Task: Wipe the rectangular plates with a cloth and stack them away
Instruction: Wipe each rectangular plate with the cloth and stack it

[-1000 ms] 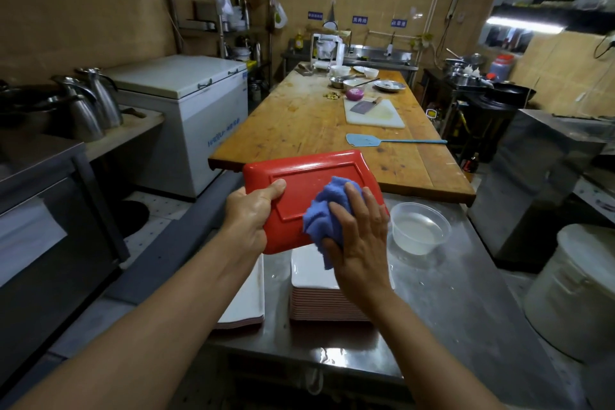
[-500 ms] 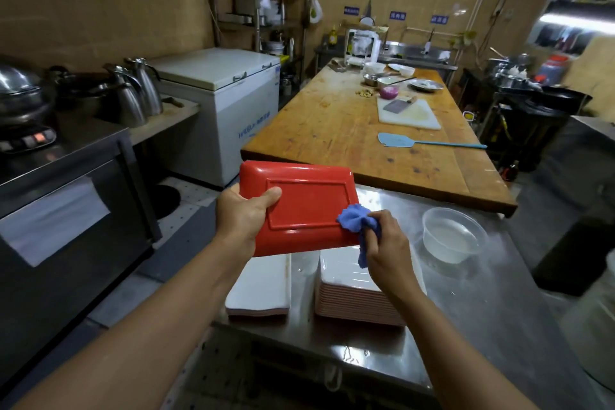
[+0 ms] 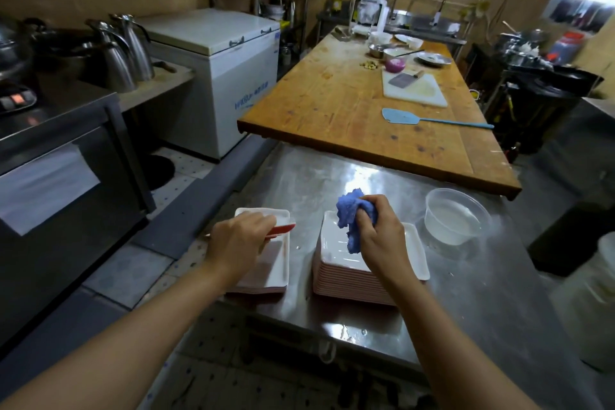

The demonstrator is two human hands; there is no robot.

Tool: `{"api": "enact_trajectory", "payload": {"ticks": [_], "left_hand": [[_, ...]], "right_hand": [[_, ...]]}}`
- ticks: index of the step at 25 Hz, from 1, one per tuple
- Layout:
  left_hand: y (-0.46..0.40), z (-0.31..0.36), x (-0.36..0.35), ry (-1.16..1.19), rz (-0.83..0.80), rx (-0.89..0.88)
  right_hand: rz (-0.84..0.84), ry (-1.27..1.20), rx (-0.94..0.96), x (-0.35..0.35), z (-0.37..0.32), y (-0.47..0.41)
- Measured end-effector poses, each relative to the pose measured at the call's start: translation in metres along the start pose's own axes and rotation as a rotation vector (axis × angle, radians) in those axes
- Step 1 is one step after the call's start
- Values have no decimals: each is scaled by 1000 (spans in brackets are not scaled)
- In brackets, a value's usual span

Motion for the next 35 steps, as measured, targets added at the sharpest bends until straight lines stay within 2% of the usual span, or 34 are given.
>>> {"api": "enact_trajectory", "payload": {"ticks": [7,14,21,28,32,35], "left_hand": [[21,7,-45,-100,-150,-92],[45,4,-85,-85,-372,-86],[48,-7,-114,-43,-510,-68],[37,-22,-139,-29,-662,49],[26,-23,-138,-36,-718,129],[-5,-12,-127,213,-641,306]], "right_hand": [[4,-13,-40,2,18,1],[22,-12,-92,3,32,5],[27,-14,-151,3,51,9],[67,30,-160,5,67,6],[28,40,-203,2,76,1],[-7,62,-159,-6,76,-13]]}}
Point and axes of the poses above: each hand's wrist, its own y-axis away from the middle knuckle, its own x-axis out of the back of the hand, z = x × y, the point moved 2 cm from there along -y, towards the middle knuckle, and after that the axes turned 9 degrees about -z, right-handed, at the moved point
